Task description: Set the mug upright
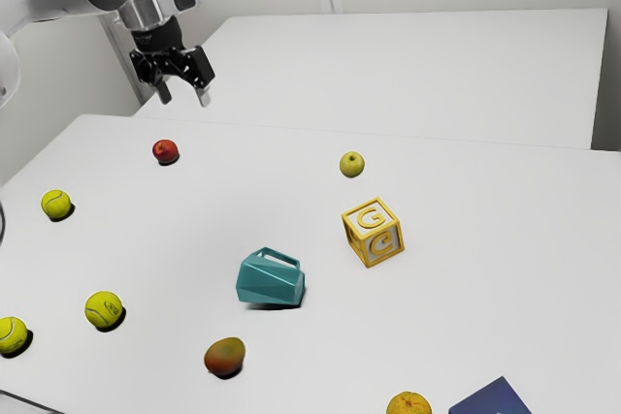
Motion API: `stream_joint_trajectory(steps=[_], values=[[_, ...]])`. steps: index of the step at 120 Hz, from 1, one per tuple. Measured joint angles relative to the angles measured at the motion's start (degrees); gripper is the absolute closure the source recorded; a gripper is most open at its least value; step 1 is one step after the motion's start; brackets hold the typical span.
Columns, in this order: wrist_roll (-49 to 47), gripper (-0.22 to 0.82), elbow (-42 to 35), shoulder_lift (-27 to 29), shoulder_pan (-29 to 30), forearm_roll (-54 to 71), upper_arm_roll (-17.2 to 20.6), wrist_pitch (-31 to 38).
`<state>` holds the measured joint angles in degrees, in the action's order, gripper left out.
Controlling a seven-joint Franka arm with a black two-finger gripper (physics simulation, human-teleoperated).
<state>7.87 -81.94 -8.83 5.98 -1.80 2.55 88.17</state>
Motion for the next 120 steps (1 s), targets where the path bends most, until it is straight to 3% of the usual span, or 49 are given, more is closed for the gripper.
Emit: stream_joint_trajectory(steps=[32, 77, 120], values=[[0.8, 0.00, -1.0, 0.3, 0.0, -0.2, 0.0, 1.1], [0.0, 0.00, -22.2, 12.4, -1.1, -11.5, 0.0, 3.6], [6.8, 0.00, -31.5, 13.0, 3.4, -22.1, -3.1, 7.1]])
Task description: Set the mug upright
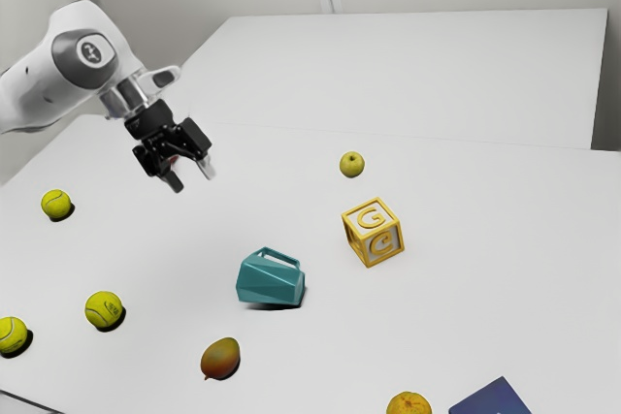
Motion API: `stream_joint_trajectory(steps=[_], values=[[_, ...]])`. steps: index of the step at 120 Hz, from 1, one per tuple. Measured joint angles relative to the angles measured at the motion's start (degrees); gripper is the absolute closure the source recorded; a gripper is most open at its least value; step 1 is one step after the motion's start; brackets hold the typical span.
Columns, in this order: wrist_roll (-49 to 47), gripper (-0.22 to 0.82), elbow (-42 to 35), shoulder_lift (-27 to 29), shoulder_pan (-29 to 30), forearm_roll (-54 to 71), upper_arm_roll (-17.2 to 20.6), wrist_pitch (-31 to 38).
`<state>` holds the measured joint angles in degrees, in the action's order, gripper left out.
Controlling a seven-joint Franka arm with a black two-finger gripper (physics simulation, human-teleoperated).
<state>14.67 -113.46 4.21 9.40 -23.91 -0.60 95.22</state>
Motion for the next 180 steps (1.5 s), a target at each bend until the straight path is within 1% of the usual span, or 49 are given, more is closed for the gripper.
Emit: stream_joint_trajectory(steps=[16, 30, 49, 57, 72, 81, 99, 124, 138, 140, 143, 156, 162, 170, 180], values=[[4.1, 0.00, -7.1, 0.4, 0.2, -5.1, -1.1, 3.1], [7.4, 0.00, -13.3, 0.0, 0.4, -9.7, -1.2, 7.8], [11.0, 0.00, -14.8, -3.9, 0.9, -14.8, -1.2, 13.3], [12.3, 0.00, -15.3, -5.2, 1.1, -16.8, -1.2, 14.9], [15.0, 0.00, -18.5, -5.9, 1.2, -21.5, -1.1, 17.4], [17.1, 0.00, -19.2, -7.7, 1.0, -24.8, -1.1, 18.3], [22.0, 0.00, -19.4, -9.9, 0.5, -31.0, -1.0, 17.9], [27.5, 0.00, -21.0, -10.2, 0.7, -35.0, -1.0, 14.3], [29.8, 0.00, -21.3, -11.0, 1.8, -36.1, -1.0, 11.2], [30.1, 0.02, -21.3, -11.0, 1.9, -36.2, -1.0, 10.7], [30.6, 0.06, -21.2, -11.0, 2.0, -36.3, -1.0, 10.2], [32.3, 0.36, -20.9, -10.9, 2.0, -36.6, -0.9, 8.7], [33.2, 0.47, -20.8, -10.8, 2.0, -36.9, -0.9, 8.3], [34.4, 0.57, -20.8, -10.9, 2.0, -37.4, -0.9, 8.0], [35.8, 0.65, -20.8, -10.8, 2.0, -37.9, -0.8, 7.7]])
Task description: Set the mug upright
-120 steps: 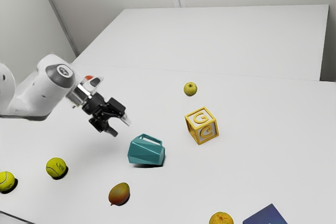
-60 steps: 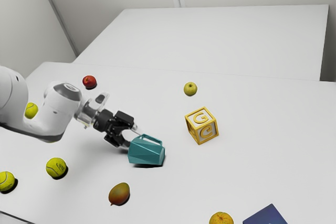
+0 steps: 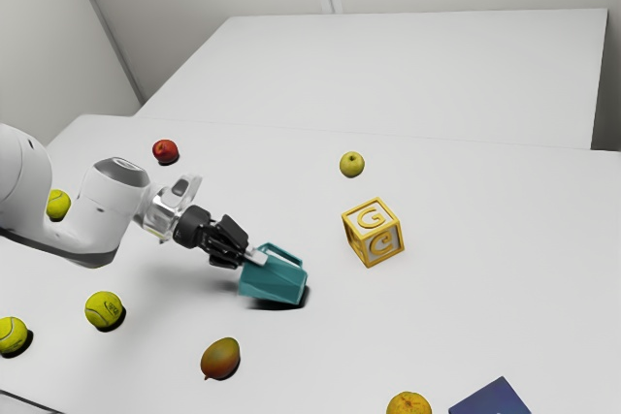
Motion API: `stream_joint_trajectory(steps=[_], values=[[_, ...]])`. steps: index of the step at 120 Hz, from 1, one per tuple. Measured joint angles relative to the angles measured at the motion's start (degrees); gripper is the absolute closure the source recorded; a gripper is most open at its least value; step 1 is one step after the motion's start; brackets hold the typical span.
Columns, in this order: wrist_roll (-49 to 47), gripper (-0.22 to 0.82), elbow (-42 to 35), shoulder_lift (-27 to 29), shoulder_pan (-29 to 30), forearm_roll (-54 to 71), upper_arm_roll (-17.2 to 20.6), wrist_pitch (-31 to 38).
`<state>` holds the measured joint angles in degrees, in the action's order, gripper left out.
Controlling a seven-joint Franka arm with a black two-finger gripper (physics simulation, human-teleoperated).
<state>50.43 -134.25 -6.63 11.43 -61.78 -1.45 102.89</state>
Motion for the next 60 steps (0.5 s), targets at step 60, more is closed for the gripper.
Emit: stream_joint_trajectory(steps=[60], values=[[2.8, 0.76, 3.6, 5.8, 0.4, 6.6, 3.1, 3.2]])
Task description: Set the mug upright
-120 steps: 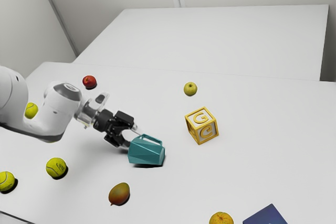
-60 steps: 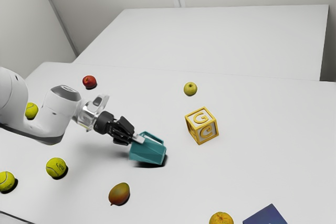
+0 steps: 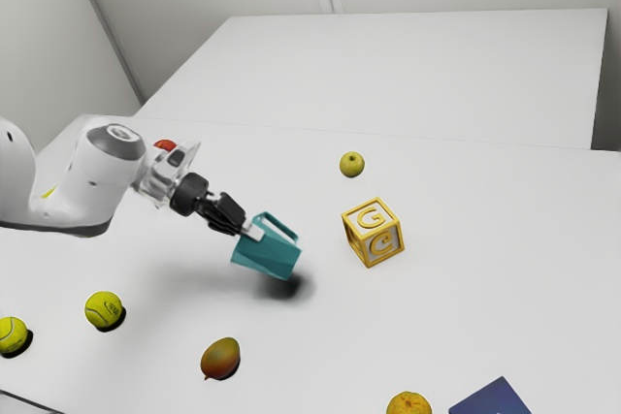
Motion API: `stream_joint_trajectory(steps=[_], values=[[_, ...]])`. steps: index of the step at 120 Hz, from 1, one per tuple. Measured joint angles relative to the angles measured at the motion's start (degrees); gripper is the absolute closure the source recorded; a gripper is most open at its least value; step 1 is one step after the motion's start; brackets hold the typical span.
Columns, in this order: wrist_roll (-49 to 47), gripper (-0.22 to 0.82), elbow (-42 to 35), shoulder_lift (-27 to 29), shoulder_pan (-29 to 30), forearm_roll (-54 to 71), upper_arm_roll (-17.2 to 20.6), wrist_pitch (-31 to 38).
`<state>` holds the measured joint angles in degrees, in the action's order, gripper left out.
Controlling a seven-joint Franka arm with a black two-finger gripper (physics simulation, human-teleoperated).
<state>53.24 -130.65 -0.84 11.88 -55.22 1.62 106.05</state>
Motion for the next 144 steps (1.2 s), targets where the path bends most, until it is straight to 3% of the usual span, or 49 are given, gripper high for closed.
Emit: stream_joint_trajectory(steps=[61, 108, 144], values=[[-18.8, 0.78, 12.2, 0.0, 0.9, 44.6, 8.7, 7.8], [-31.3, 0.78, 7.3, -1.4, -3.5, 54.6, 9.8, 18.0], [-38.1, 0.78, 6.5, -4.4, -2.6, 57.4, 10.4, 21.3]])
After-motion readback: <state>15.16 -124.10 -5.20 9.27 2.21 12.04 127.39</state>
